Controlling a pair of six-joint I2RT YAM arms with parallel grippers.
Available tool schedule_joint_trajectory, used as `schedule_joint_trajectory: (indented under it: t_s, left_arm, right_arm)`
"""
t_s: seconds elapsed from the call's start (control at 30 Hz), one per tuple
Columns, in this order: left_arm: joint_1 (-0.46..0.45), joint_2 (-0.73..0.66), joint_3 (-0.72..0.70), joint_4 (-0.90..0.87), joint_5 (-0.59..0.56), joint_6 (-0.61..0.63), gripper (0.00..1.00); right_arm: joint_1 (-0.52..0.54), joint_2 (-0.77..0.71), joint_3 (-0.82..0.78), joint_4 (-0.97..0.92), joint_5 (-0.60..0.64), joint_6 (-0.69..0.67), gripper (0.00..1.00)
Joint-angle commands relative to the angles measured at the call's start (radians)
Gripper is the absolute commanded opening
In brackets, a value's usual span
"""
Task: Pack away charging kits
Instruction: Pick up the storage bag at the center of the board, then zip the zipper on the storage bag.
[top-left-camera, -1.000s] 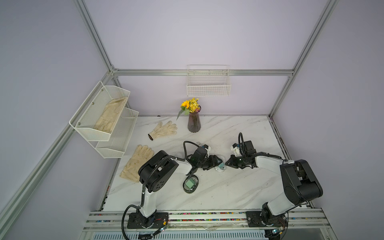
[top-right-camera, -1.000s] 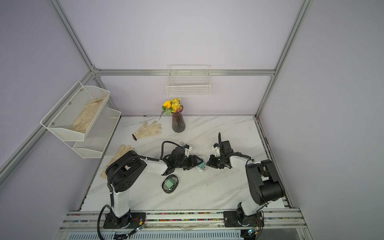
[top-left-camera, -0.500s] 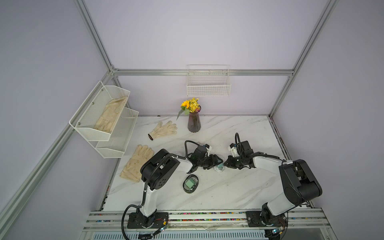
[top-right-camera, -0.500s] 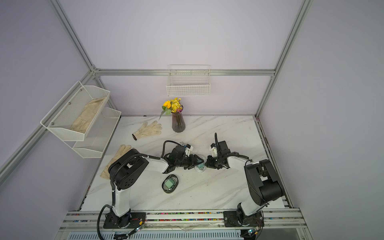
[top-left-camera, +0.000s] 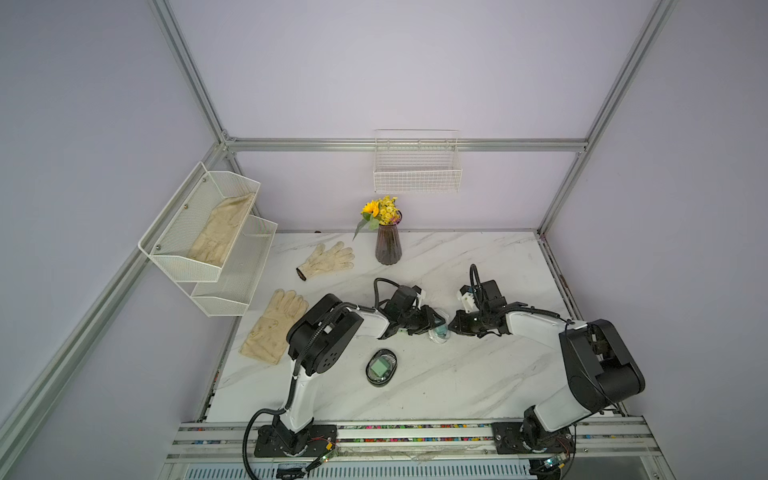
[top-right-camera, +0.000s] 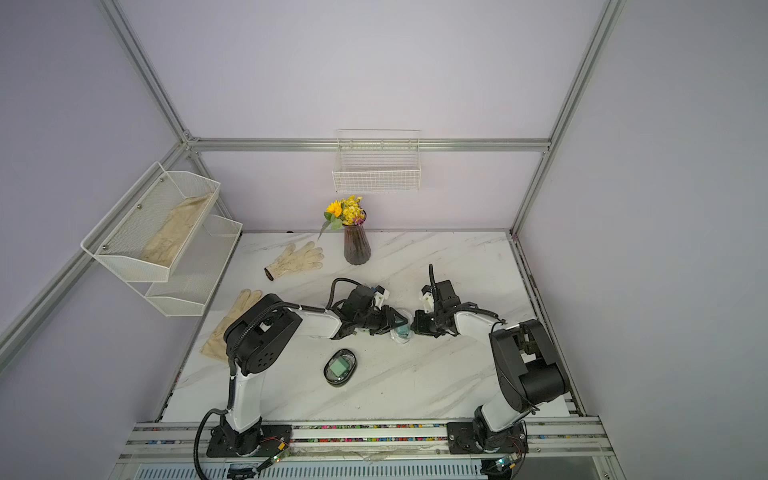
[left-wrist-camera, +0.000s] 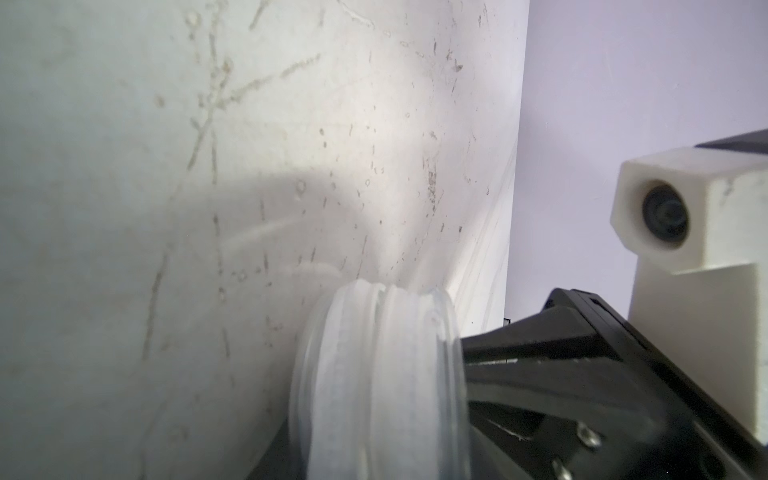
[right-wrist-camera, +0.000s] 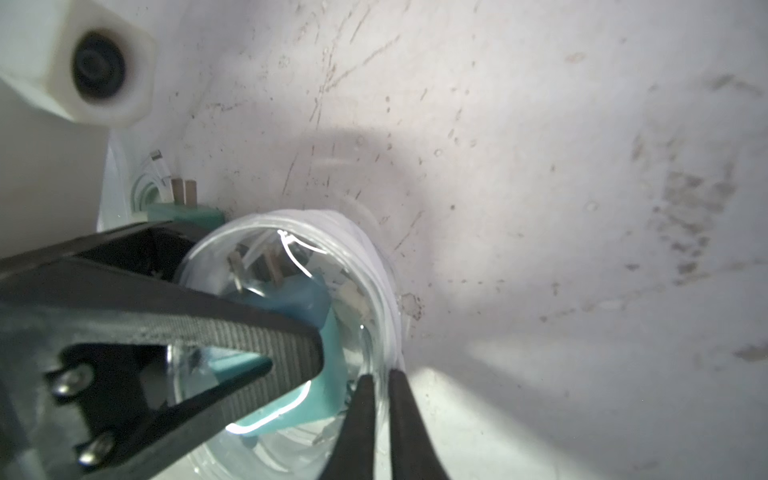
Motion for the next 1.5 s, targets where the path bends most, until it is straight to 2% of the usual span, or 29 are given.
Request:
schedule_joint_trajectory:
  t_s: [0.0,0.13,0.37,0.53,0.67,0.9,1.07,1.47]
  left_arm:
    - [0.001,-0.021,0.036,-0.035,-0.035,0.001,0.23]
    - [0.006,-0.102,0.049,-0.037,-0.104,-0.016,0.24]
    - [-0.010,-0.222,0.177,-0.262,-0.330,-0.103,0.25]
    - [-0.034,-0.259,0.240,-0.351,-0.442,-0.190,0.24]
    - [-0.046,-0.266,0.285,-0.390,-0.469,-0.239,0.25]
    - [-0.073,-0.270,0.340,-0.437,-0.496,-0.255,0.27]
    - [-0.078,-0.279,0.363,-0.466,-0.513,-0.254,0.26]
    - [-0.080,-0.261,0.409,-0.486,-0.507,-0.216,0.27]
  right_arm:
    - [0.009,-0.079,0.054,-0.062,0.024,-0.016,0.34]
    - [0.008,-0.246,0.085,-0.113,0.062,0.015,0.38]
    - [0.056,-0.521,0.035,-0.126,0.085,0.095,0.39]
    - [0.150,-0.609,0.002,-0.107,0.112,0.131,0.37]
    - [0.174,-0.666,-0.027,-0.054,0.115,0.148,0.37]
    - [0.184,-0.562,-0.009,0.000,0.113,0.109,0.39]
    - [0.185,-0.508,-0.022,0.052,0.107,0.114,0.35]
    - [0.194,-0.382,-0.018,0.094,0.093,0.089,0.32]
